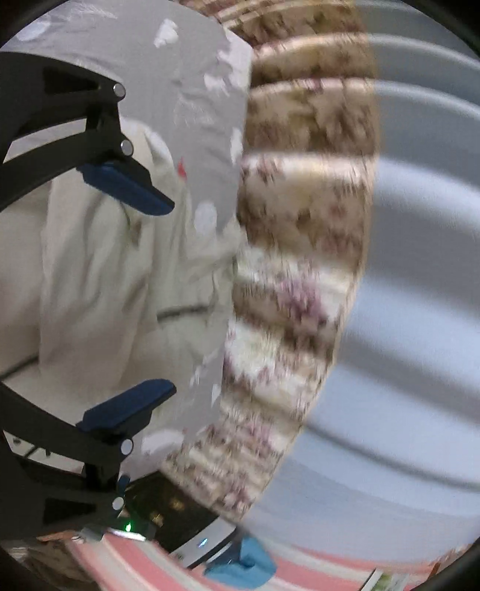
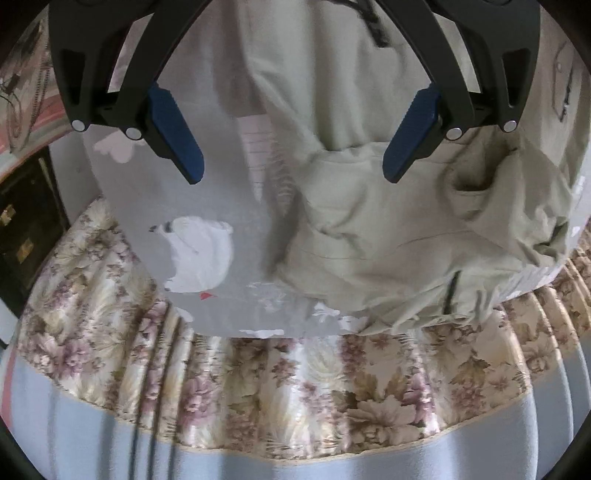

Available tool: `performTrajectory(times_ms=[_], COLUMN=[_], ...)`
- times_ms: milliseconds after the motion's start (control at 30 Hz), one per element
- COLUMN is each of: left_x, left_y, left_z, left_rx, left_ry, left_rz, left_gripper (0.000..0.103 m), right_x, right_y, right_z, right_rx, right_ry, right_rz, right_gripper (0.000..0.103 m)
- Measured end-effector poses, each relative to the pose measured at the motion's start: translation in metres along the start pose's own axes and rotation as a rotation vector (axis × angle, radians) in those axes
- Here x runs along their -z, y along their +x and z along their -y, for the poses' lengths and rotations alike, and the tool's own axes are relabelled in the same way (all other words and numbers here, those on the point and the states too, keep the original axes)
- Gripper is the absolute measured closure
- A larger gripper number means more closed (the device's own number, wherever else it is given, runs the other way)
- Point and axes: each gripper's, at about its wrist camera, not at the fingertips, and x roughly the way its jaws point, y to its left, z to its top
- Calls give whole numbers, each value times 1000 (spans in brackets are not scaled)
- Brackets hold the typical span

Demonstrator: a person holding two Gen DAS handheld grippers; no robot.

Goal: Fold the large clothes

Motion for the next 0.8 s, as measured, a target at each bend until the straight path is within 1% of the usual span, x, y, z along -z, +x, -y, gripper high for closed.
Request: performTrajectory(times_ms=[100,167,267,300,333,400,433,467,500,533,567,600,633,667,700,733,800], left_x=[7,13,21,24,27,32,36,40,45,49,53,55,58,60,62,64,67], left_y=[1,1,2,3,5,8,9,11,12,15,20,24,26,32,37,47,67], left_z=[-29,-49,-86,-93,-102,-110,-114,-121,-125,-129,-133,-134,-132,-127,-121,-114,-104], left_rx=[-125,-180,-207,-218,-246,-289,-310,-323,-324,-325,-320,-313,-306,-295,-287,-278,-274], left_ry=[1,-8,-78,-84,-77,-50,-37,-30,-34,-43,-48,-45,-34,-6,23,64,120], left_rz=[2,-10,-42,-51,-66,-76,-83,-98,-109,-119,-142,-159,-168,-185,-201,-222,-265], left_gripper=[12,12,12,12,12,12,12,12,12,12,12,13,13,12,12,12,12], right_x=[-1,0,3,4,4,3,1,0,-1,-3,-10,-18,-28,-41,-51,-62,-71], right_y=[6,11,25,30,35,44,51,57,63,63,57,47,35,18,4,-12,-26], right_z=[-28,-50,-82,-92,-101,-116,-122,-125,-130,-134,-136,-134,-130,-124,-118,-115,-114], right_rx=[-67,-140,-264,-295,-315,-329,-349,-360,-364,-360,-358,-348,-334,-340,-358,-369,-346], right_ry=[-38,-58,-68,-73,-78,-83,-74,-70,-79,-97,-117,-121,-116,-110,-116,-142,-180], right_rz=[-12,-34,-91,-111,-125,-150,-168,-186,-205,-199,-169,-126,-76,-17,21,56,91], right_gripper=[6,6,7,7,7,7,14,40,53,81,88,90,90,91,91,91,91])
